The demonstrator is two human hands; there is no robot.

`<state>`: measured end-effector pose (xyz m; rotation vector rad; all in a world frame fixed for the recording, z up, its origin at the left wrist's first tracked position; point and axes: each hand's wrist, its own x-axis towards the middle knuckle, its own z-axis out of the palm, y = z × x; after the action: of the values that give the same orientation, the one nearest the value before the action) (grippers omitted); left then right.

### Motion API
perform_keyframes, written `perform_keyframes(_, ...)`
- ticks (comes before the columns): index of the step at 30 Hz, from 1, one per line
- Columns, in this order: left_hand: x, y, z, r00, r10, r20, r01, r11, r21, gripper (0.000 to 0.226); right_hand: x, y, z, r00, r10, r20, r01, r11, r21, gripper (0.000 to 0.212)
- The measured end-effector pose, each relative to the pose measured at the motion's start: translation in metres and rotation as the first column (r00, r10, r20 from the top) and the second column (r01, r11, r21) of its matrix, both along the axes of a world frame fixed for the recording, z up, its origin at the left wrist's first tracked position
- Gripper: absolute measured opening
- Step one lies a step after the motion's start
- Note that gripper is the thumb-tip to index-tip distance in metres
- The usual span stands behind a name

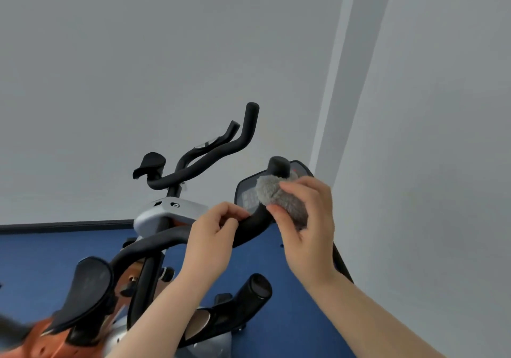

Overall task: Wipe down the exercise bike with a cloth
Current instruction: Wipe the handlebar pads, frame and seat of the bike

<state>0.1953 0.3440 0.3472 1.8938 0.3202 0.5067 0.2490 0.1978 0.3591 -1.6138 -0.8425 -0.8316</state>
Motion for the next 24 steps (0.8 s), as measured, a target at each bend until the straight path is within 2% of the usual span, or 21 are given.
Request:
perform_keyframes(2,-0.001,0.001,0.0,1.0,-0.004,-0.001,0.004,1.0,0.01,0.039,-0.006,-0.006,-0.013,0.994,0.059,-0.097,-0.057,0.998,0.018,0.029)
perform_keyframes(6,0.001,-0.001,0.0,1.0,0.008,-0.024,-0.007,1.0,0.019,0.037,0.005,-0.008,0.02,0.967,0.169,-0.193,-0.108,0.951,0.29,0.025)
perform_keyframes(7,0.002,-0.001,0.0,0.999,0.014,-0.034,-0.014,1.0,0.028,0.037,0.009,-0.005,0.027,0.958,0.184,-0.219,-0.108,0.942,0.318,0.026)
perform_keyframes(10,0.001,-0.003,0.001,0.999,0.018,-0.051,-0.016,0.999,0.043,0.036,0.0,0.003,0.015,0.947,0.18,-0.267,-0.108,0.959,0.263,0.029)
perform_keyframes(13,-0.001,-0.002,0.001,0.999,0.018,-0.05,-0.015,0.999,0.05,0.036,-0.019,-0.005,-0.018,0.862,0.297,-0.41,-0.207,0.946,0.25,0.03)
perform_keyframes(16,0.0,-0.002,0.001,0.999,0.018,-0.043,-0.016,0.999,0.051,0.036,-0.009,-0.006,0.0,0.915,0.21,-0.345,-0.109,0.951,0.29,0.029)
perform_keyframes(18,0.001,-0.002,0.0,0.999,0.025,-0.045,-0.023,0.998,0.054,0.035,-0.001,0.0,0.023,0.925,0.214,-0.315,-0.108,0.94,0.324,0.027)
perform_keyframes(20,0.0,-0.002,-0.002,0.999,0.018,-0.046,-0.015,0.998,0.062,0.035,-0.005,0.006,0.018,0.915,0.205,-0.348,-0.107,0.954,0.279,0.028)
perform_keyframes(22,-0.001,-0.001,-0.003,0.999,0.003,-0.044,0.0,0.998,0.068,0.034,-0.014,0.004,-0.003,0.858,0.211,-0.469,-0.108,0.966,0.237,0.023)
perform_keyframes(24,-0.001,0.001,-0.004,0.999,-0.012,-0.039,0.015,0.997,0.078,0.034,-0.018,-0.001,-0.01,0.794,0.267,-0.546,-0.128,0.951,0.28,0.016)
